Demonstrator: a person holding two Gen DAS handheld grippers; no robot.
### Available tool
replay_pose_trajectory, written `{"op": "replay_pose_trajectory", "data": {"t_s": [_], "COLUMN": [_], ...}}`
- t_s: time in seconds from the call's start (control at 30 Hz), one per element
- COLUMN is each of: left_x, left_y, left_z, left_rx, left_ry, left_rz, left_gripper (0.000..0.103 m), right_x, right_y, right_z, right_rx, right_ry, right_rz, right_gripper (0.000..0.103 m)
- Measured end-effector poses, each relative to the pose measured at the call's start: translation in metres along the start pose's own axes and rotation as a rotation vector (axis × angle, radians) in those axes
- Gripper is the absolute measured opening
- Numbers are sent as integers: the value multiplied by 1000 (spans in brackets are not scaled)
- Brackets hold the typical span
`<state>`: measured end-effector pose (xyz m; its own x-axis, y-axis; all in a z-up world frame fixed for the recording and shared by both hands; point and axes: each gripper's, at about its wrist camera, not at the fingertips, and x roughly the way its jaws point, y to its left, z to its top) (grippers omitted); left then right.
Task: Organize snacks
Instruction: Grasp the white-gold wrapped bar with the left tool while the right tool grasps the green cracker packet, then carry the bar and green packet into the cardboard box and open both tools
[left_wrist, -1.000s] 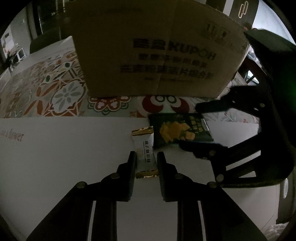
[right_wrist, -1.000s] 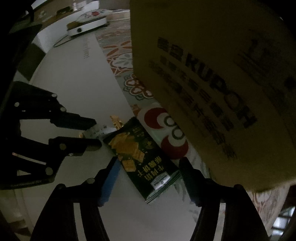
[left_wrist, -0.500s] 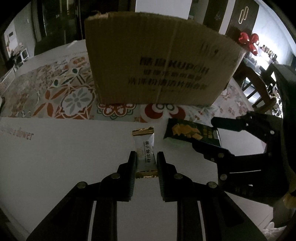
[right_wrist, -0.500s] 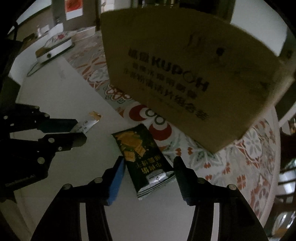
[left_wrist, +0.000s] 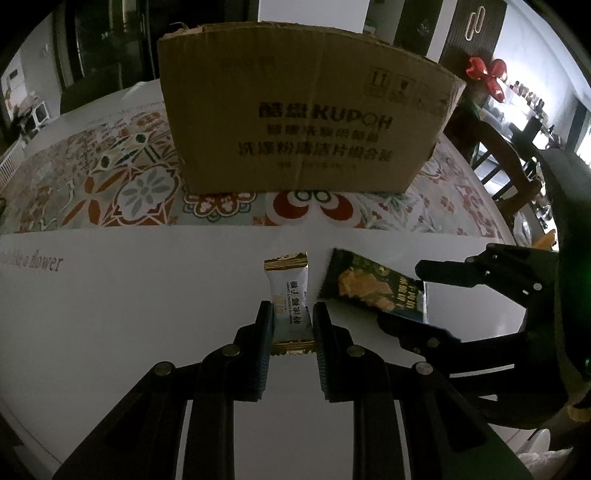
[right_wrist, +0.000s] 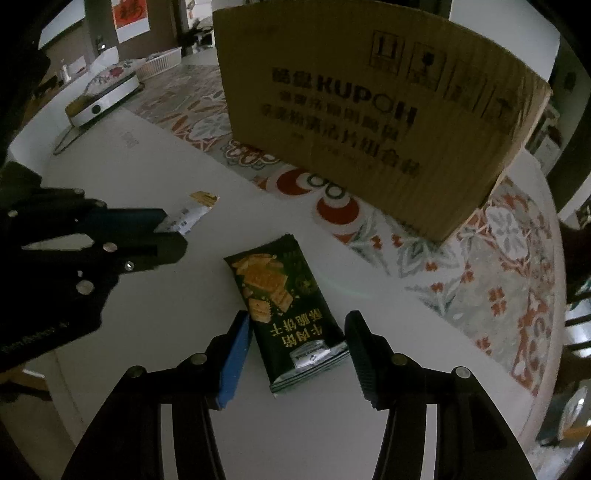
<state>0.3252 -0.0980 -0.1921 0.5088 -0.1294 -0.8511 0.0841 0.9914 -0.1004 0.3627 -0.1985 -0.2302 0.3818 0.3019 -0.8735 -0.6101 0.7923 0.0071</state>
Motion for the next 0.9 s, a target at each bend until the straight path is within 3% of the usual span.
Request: {"op": "replay_pose_trajectory", "data": {"t_s": [0.03, 0.07, 0.13, 0.37, 0.5, 0.57, 0.67, 0.9], "left_x": [-1, -1, -2, -3, -3, -3, -4, -21], "left_y": [0, 0, 0, 5, 6, 6, 6, 7], "left_z": [-1, -1, -2, -4, -7, -7, -6, 2], "left_rx": [1, 0, -1, -18, -23, -23, -24, -30], "left_ry": [-1, -1, -2, 3, 8, 11, 10, -28], "left_rz": [-2, -4, -4, 0, 4, 5, 7, 12], "left_gripper": [22, 22, 22, 22, 22, 22, 22, 22], "right_x": [-2, -3, -8, 2, 12, 16, 16, -7], "right_y": [0, 1, 1, 7, 9, 8, 9, 9], "right_z": [-1, 0, 0, 8, 12, 13, 13, 15], "right_rx": [-1, -1, -9, -57, -73, -71, -72, -28], "right_ry": [-1, -5, -26, -5, 12, 26, 22, -38], "right_rz": [7, 9, -2, 13, 24, 30, 21, 9], "right_gripper": [56, 67, 77, 77, 72, 55, 49, 48]}}
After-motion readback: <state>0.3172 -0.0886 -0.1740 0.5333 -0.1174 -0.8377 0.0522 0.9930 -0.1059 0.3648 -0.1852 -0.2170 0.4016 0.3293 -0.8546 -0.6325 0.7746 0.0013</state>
